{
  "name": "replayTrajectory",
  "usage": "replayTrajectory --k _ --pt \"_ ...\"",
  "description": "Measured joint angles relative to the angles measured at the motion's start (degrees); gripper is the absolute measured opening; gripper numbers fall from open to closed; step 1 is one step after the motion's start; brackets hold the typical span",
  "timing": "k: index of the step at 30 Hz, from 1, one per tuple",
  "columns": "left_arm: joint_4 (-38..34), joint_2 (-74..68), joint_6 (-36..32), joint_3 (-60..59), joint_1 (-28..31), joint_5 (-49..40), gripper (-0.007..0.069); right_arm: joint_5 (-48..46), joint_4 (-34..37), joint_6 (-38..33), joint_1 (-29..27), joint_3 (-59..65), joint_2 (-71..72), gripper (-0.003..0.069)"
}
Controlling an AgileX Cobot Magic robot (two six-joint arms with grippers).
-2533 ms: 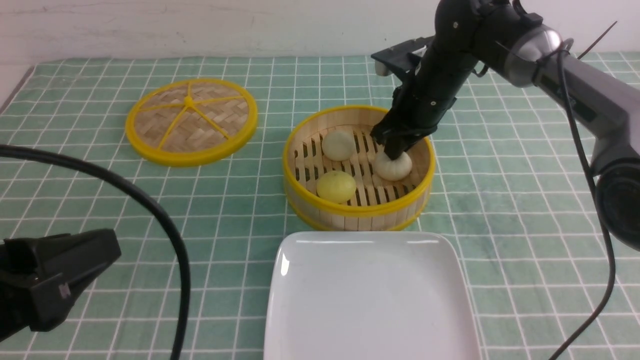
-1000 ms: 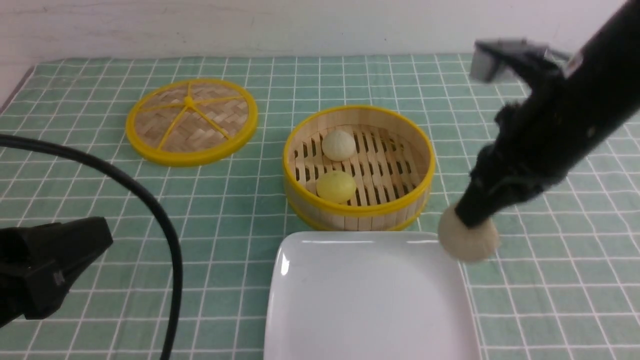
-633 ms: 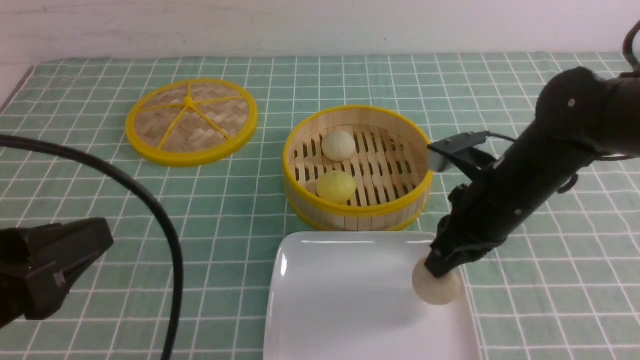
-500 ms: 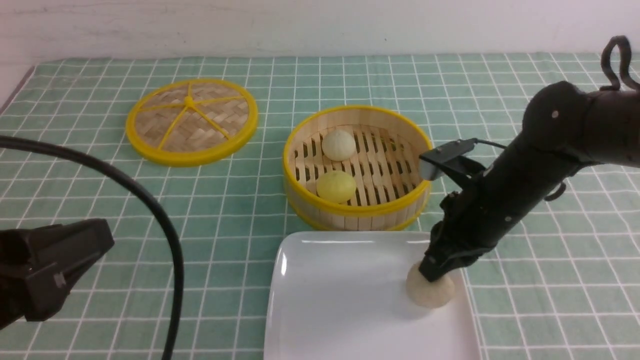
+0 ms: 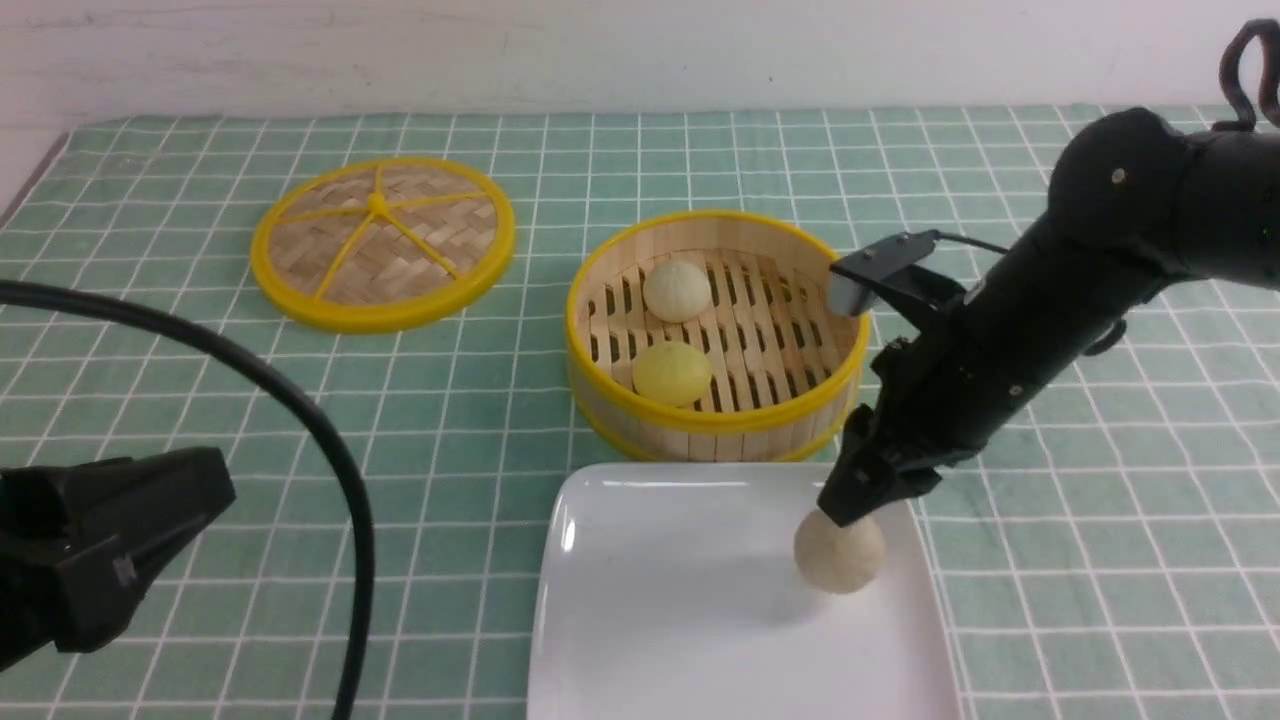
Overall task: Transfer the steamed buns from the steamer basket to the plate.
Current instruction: Use the left arm to grab the steamed stuffed bun that is closest to it
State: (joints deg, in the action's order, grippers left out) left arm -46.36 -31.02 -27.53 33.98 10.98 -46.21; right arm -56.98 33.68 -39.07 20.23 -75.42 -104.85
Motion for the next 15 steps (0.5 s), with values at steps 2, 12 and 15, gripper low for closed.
replayTrajectory --k 2,12,15 --pt "0.0 0.0 0.0 0.0 0.0 0.0 0.0421 -1.5 -0.4 0.3 0.0 -1.7 0.0 0.0437" --pt "-3.7 -0.7 -1.0 0.0 0.0 -0.2 0.0421 -11.6 -1.4 1.3 0.0 -12.2 0.0 0.0582" --pt "-7.1 -3.2 -5.0 0.0 0.0 -1.8 0.0421 -12.8 -1.4 1.8 0.0 -17.1 0.2 0.0584"
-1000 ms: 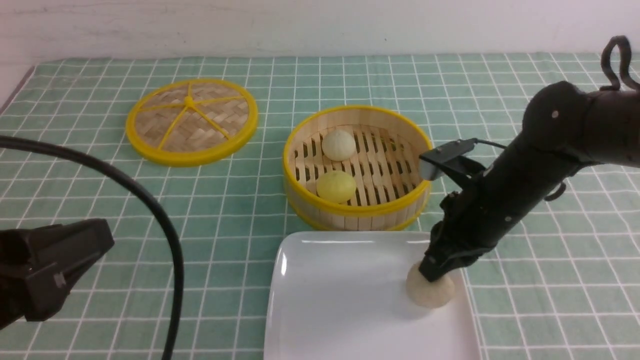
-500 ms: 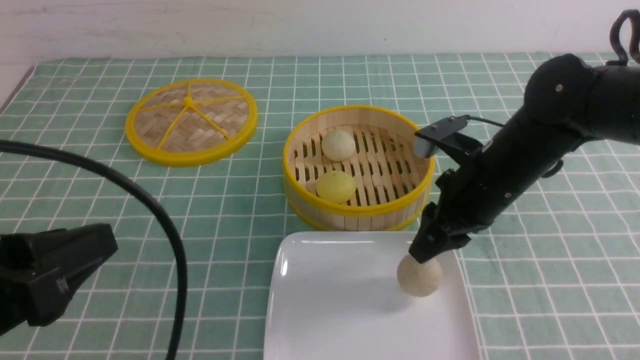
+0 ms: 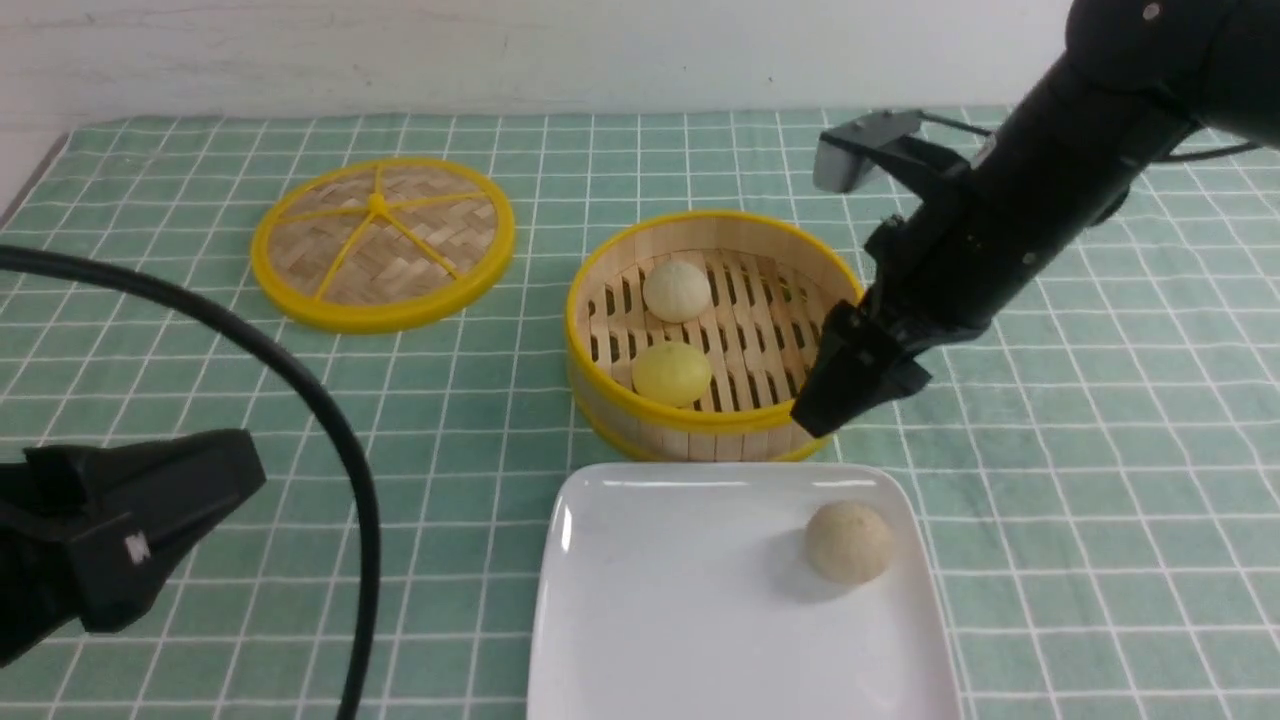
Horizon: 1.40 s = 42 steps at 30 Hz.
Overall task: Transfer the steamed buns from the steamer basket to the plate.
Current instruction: Use the left arm to grab the steamed stuffed bun that is closest to it
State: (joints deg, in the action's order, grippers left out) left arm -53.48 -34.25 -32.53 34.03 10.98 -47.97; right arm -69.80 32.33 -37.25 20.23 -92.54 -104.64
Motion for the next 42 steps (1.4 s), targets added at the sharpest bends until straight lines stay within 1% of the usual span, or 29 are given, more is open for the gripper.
replayTrajectory --k 4,5,6,7,8,10,11,12,18,21,26,28,30,32,33,34,36,38,40,42 --pt "-5.3 -6.0 -7.6 0.0 0.0 -2.4 0.0421 -0.4 -0.1 0.2 0.0 -7.0 1.6 0.0584" --pt "-5.9 -6.4 -8.2 0.0 0.0 -2.5 0.0421 -0.4 -0.1 0.2 0.0 -7.4 1.7 0.0584" --pt "-8.3 -9.1 -10.5 0.0 0.0 -2.7 0.0421 -0.5 -0.1 0.4 0.0 -10.3 3.3 0.0584" --pt "-8.6 -9.8 -10.9 0.0 0.0 -2.7 0.0421 -0.6 -0.1 0.4 0.0 -10.6 3.5 0.0584" --pt "-10.3 -12.5 -14.5 0.4 0.0 -3.0 0.0421 -0.8 -0.3 0.9 0.0 -13.3 5.3 0.0584" --pt "-10.7 -16.1 -18.8 1.7 0.0 -4.4 0.0421 -1.1 -0.9 1.5 0.0 -15.3 7.2 0.0584" --pt "-10.8 -16.4 -19.2 2.1 0.0 -4.6 0.0421 -1.1 -1.0 1.6 0.0 -15.8 8.0 0.0584" --pt "-10.9 -19.1 -21.5 4.0 0.0 -6.1 0.0421 -1.4 -1.8 2.3 0.0 -16.7 10.0 0.0584" --pt "-11.1 -27.3 -22.7 12.0 0.0 -8.6 0.0421 -2.5 -6.8 4.2 0.0 -17.1 19.5 0.0584" --pt "-9.6 -30.8 -23.0 16.1 0.0 -9.6 0.0421 -2.8 -8.7 5.1 0.0 -17.1 24.2 0.0584" --pt "-5.4 -35.6 -22.5 21.2 -1.1 -10.1 0.0421 -2.8 -10.9 6.1 0.0 -17.1 30.4 0.0584" --pt "-1.9 -38.4 -19.0 25.1 -4.4 -10.1 0.0421 -2.8 -11.9 7.4 0.0 -17.1 33.3 0.0584" --pt "-0.5 -39.2 -17.4 26.4 -5.9 -9.9 0.0419 -2.8 -12.2 7.9 0.0 -17.1 34.3 0.0584" --pt "3.7 -41.1 -14.2 30.2 -10.8 -7.0 0.0405 -2.8 -13.1 9.0 0.0 -17.1 35.8 0.0584" --pt "4.5 -41.3 -13.8 30.4 -11.6 -6.7 0.0404 -2.8 -13.2 9.0 0.0 -17.1 36.0 0.0584" --pt "7.1 -42.1 -12.5 32.3 -15.1 -3.5 0.0389 -2.8 -13.6 9.9 0.0 -17.1 36.2 0.0584" --pt "11.2 -43.3 -10.6 34.4 -19.3 0.9 0.0368 -2.8 -14.1 11.1 0.0 -17.1 36.3 0.0584" --pt "14.1 -44.5 -8.9 35.4 -21.6 3.5 0.0356 -2.8 -14.3 11.6 0.0 -17.1 36.3 0.0584" --pt "18.2 -46.8 -5.0 36.8 -25.5 7.8 0.0342 -2.8 -14.7 11.7 0.0 -17.1 36.3 0.0584" --pt "20.1 -48.4 -2.9 37.3 -27.1 9.6 0.0338 -2.8 -14.9 11.8 0.0 -17.1 36.3 0.0584"
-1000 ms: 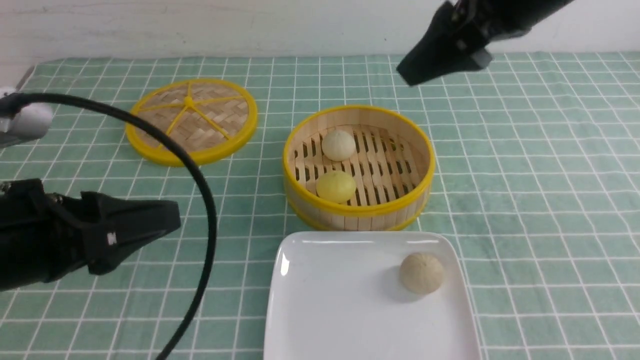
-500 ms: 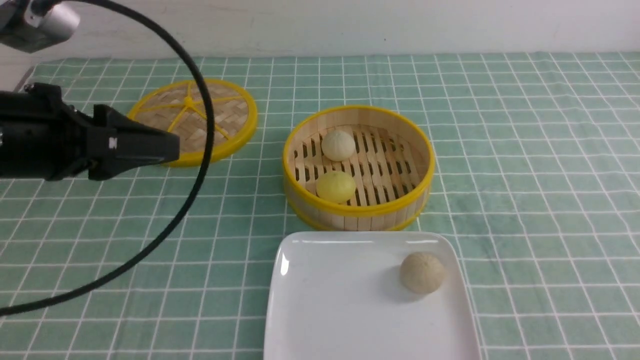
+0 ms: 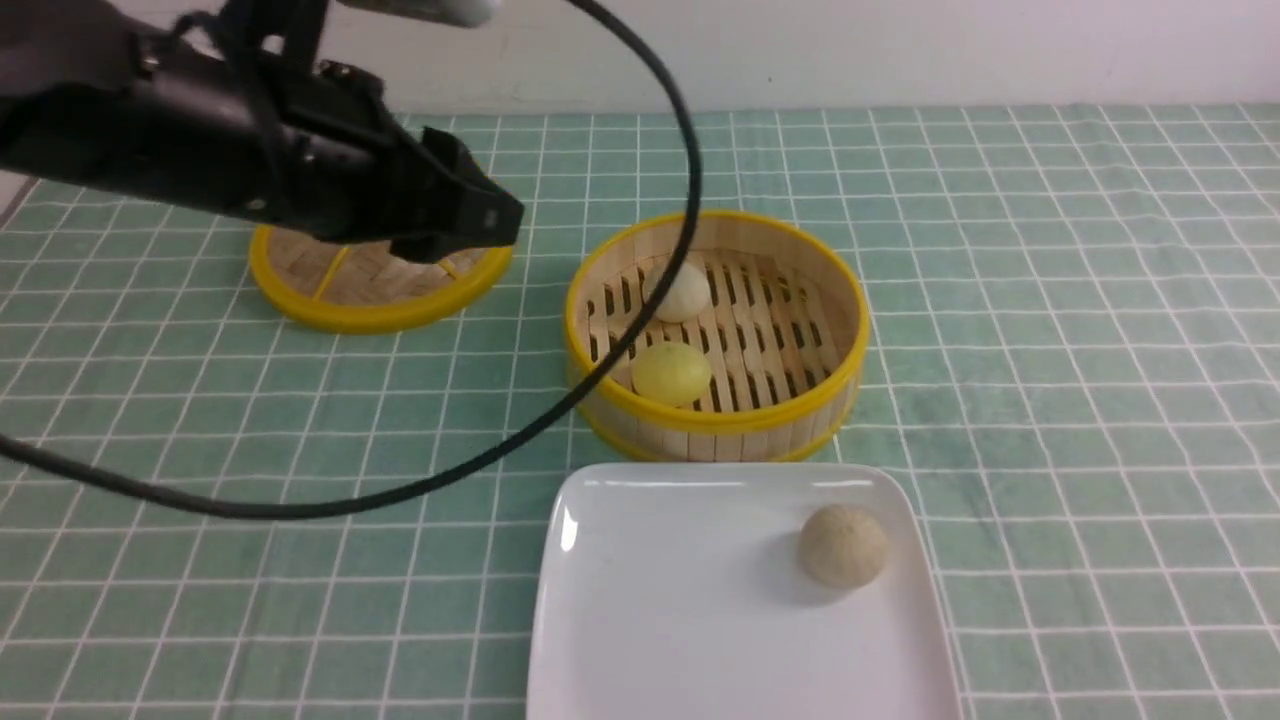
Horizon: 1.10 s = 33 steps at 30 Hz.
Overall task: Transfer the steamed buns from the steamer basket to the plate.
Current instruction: Use the left arm to grab the steamed stuffed bun that is closest to it
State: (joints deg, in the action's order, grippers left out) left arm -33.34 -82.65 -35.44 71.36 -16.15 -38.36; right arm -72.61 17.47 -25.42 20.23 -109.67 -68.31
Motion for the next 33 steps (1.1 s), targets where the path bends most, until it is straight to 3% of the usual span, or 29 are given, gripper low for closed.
replayTrajectory --k 4,10,13,18,28,33 --pt "3.3 -8.3 2.3 3.4 -4.7 3.0 0.0337 0.0 0.0 0.1 0.0 0.0 0.0 0.0584" --pt "3.4 -19.3 4.8 9.9 -5.3 2.8 0.0353 0.0 0.0 0.5 0.0 0.0 0.0 0.0584" --pt "3.4 -24.0 4.5 13.6 -5.3 0.7 0.04 0.0 0.1 1.4 0.0 0.0 0.0 0.0584" --pt "1.6 -28.7 4.4 17.0 -5.3 -0.9 0.0456 0.0 0.1 1.5 0.0 0.0 -0.1 0.0584" --pt "-0.6 -33.5 3.4 17.6 -6.0 -0.6 0.0461 0.0 0.1 1.5 0.0 0.0 -0.1 0.0584" --pt "-0.6 -34.5 1.1 17.6 -9.6 2.6 0.0461 0.0 0.1 1.5 0.0 0.0 -0.1 0.0584"
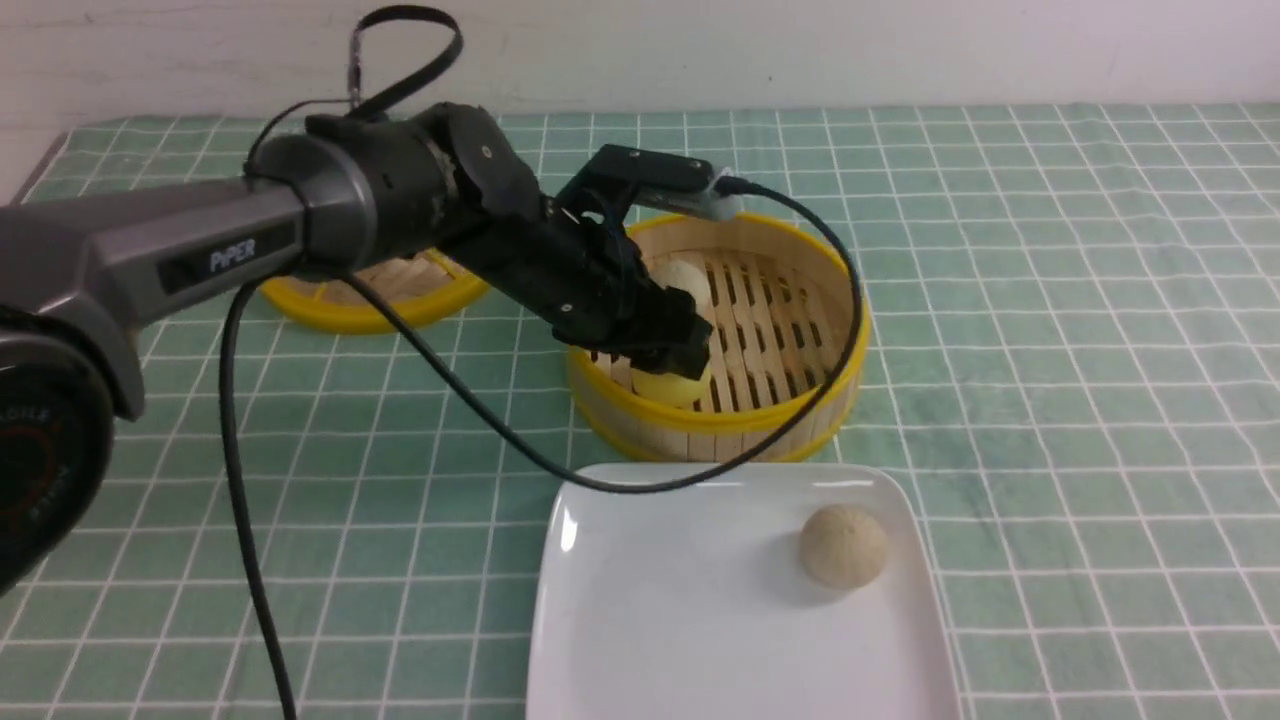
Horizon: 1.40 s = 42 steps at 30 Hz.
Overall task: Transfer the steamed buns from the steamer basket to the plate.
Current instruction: Use the left arm to grab the steamed stuffed bun that is closest to it, then use the left arm to put the steamed stuffed bun into the plate
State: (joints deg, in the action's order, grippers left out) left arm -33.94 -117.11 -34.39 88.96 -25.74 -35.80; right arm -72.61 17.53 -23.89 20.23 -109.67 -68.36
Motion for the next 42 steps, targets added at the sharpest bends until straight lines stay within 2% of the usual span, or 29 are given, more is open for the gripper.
replayTrajectory --k 17,27,30,33,42 --pt "2.3 -0.1 0.9 0.0 -1.4 2.9 0.0398 0.0 0.2 0.1 0.0 0.0 0.0 0.0575" --pt "3.5 -2.4 1.2 0.4 -1.4 2.9 0.0225 0.0 0.3 0.2 0.0 0.0 0.0 0.0571" --pt "3.5 -2.2 3.2 0.5 -1.4 2.9 0.0066 0.0 0.4 0.2 0.0 0.0 0.0 0.0568" --pt "3.8 -1.1 3.4 0.5 -1.4 2.3 0.0026 0.0 0.4 0.2 0.0 0.0 0.0 0.0568" --pt "8.0 15.4 3.8 0.2 -1.4 -4.1 0.0022 0.0 0.4 0.2 0.0 0.0 0.0 0.0568"
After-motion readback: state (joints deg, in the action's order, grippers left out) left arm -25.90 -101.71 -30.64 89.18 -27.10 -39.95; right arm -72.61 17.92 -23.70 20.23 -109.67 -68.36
